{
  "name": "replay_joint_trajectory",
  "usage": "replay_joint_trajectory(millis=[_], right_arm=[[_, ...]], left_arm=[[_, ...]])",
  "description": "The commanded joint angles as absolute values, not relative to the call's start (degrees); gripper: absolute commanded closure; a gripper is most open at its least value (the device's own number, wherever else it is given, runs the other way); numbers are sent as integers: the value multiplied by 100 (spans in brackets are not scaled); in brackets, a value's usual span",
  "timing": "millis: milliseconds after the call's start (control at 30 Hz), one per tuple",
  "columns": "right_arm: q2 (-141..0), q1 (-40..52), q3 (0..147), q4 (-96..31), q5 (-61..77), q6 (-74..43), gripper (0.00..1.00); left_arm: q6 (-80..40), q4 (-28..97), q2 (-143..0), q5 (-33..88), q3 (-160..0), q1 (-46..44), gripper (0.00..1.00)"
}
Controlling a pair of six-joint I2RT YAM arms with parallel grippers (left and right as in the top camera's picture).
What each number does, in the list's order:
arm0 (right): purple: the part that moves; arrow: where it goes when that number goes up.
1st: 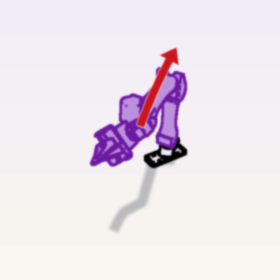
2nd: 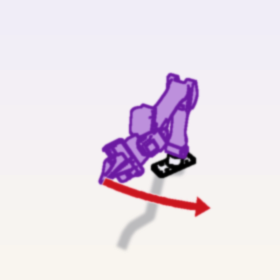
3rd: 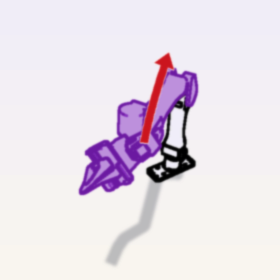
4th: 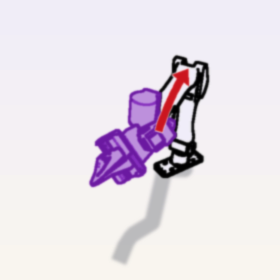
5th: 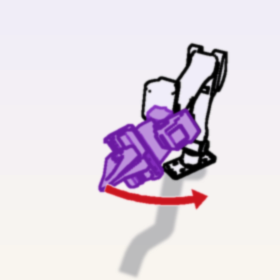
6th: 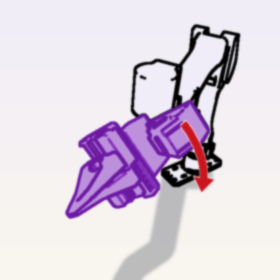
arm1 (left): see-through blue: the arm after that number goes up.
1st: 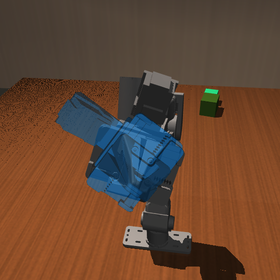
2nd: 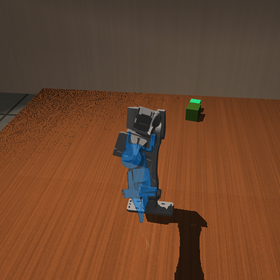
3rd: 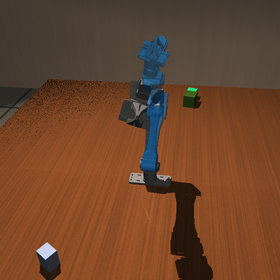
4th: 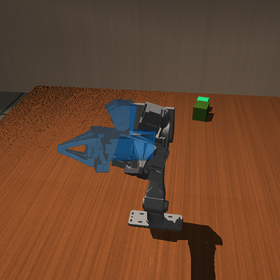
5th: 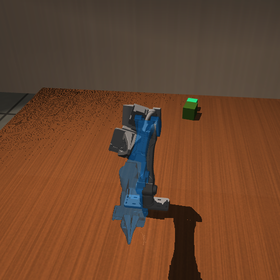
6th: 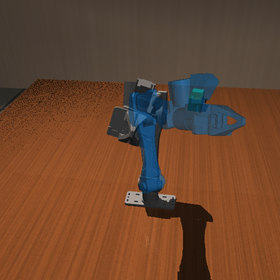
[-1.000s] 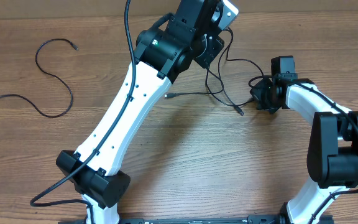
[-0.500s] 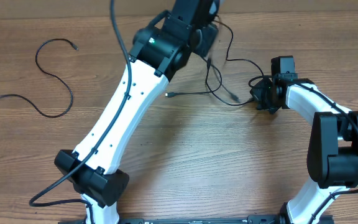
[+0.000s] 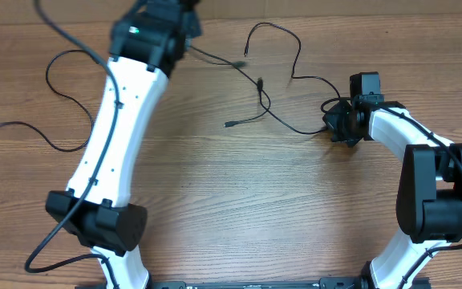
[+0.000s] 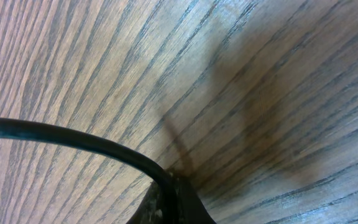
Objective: Untangle cables
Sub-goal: 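Swing left gripper far left, pulling a cable to the left edge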
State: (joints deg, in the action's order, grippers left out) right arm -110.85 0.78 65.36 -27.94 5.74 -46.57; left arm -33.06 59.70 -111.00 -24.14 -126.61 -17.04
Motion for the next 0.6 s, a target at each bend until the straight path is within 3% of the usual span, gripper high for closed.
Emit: replay_joint_trajectory(millis=[0,300,567], right_arm=[[-11402,-1,6296,-2906,266,-4692,96],[-11402,-1,6296,-2899,266,-4692,96],[-11402,-1,6296,-2904,266,-4692,96]], left_arm=[[-4340,6117,-11037,-2585,-12759,-1326,96],[-4687,5057,-11037,-2591,-12759,-340,96],[-3957,4327,-11037,-2596,-12759,405,96]])
